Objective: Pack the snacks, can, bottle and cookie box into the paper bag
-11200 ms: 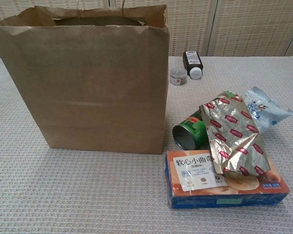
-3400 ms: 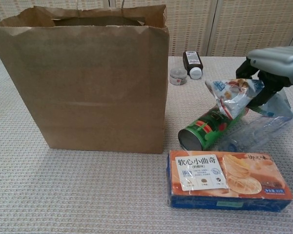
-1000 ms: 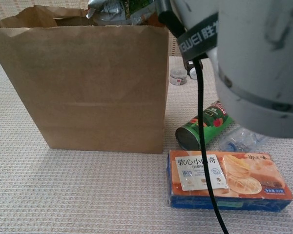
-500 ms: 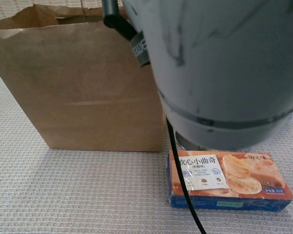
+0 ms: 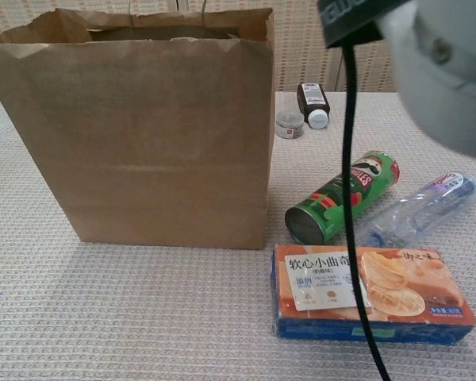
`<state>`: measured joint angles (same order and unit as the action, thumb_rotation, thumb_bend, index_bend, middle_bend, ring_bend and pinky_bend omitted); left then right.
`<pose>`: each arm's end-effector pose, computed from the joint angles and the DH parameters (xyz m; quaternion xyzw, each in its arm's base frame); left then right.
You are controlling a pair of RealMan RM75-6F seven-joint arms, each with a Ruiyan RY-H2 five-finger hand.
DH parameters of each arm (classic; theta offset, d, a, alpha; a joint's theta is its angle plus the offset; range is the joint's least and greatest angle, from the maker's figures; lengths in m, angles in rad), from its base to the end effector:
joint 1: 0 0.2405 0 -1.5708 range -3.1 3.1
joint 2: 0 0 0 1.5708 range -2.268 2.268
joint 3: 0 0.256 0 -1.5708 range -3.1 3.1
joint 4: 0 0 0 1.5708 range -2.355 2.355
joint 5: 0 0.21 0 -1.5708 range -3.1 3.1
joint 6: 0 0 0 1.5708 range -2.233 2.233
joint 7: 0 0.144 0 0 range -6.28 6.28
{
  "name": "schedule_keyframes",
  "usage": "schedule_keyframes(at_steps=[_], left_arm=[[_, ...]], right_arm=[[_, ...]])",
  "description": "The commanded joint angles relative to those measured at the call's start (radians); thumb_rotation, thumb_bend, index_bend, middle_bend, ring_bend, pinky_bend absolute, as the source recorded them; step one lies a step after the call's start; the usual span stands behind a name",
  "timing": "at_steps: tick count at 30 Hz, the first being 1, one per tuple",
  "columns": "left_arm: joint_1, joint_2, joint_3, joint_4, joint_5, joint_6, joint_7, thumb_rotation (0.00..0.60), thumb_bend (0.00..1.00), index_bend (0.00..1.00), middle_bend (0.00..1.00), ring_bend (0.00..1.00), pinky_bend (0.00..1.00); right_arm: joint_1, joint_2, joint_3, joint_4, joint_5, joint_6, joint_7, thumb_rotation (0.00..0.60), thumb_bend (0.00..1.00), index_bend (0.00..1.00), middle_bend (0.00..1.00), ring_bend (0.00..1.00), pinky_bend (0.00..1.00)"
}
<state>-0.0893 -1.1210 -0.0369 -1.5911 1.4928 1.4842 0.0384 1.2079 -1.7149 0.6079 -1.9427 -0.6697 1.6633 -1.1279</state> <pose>-0.3162 0.1801 0.1591 -0.6052 -0.3746 -0.3688 0.5978 0.0931 -0.3211 0.0672 0.6069 -0.3030 0.5124 0.5266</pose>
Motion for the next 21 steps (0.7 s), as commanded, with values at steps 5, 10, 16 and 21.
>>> schedule_keyframes(at_steps=[5, 10, 16, 21], left_arm=[[0.000, -0.001, -0.001, 0.000, 0.000, 0.001, 0.006, 0.600, 0.36, 0.04, 0.00, 0.00, 0.00], [-0.002, -0.003, -0.002, -0.003, 0.000, -0.001, 0.016, 0.600, 0.36, 0.04, 0.00, 0.00, 0.00], [-0.006, -0.004, -0.005, -0.008, -0.004, -0.005, 0.030, 0.600, 0.36, 0.04, 0.00, 0.00, 0.00], [-0.009, -0.005, -0.007, -0.011, -0.006, -0.009, 0.037, 0.600, 0.36, 0.04, 0.00, 0.00, 0.00]], right_arm=[[-0.202, 0.291, -0.108, -0.228, -0.009, 0.001, -0.015, 0.600, 0.30, 0.02, 0.23, 0.14, 0.33], [-0.345, 0.476, -0.187, -0.290, 0.026, -0.058, 0.064, 0.600, 0.23, 0.00, 0.17, 0.10, 0.28], [-0.458, 0.622, -0.317, -0.271, 0.034, -0.240, 0.190, 0.600, 0.15, 0.00, 0.11, 0.05, 0.21], [-0.500, 0.651, -0.421, -0.203, -0.038, -0.371, 0.270, 0.600, 0.11, 0.00, 0.10, 0.04, 0.19]])
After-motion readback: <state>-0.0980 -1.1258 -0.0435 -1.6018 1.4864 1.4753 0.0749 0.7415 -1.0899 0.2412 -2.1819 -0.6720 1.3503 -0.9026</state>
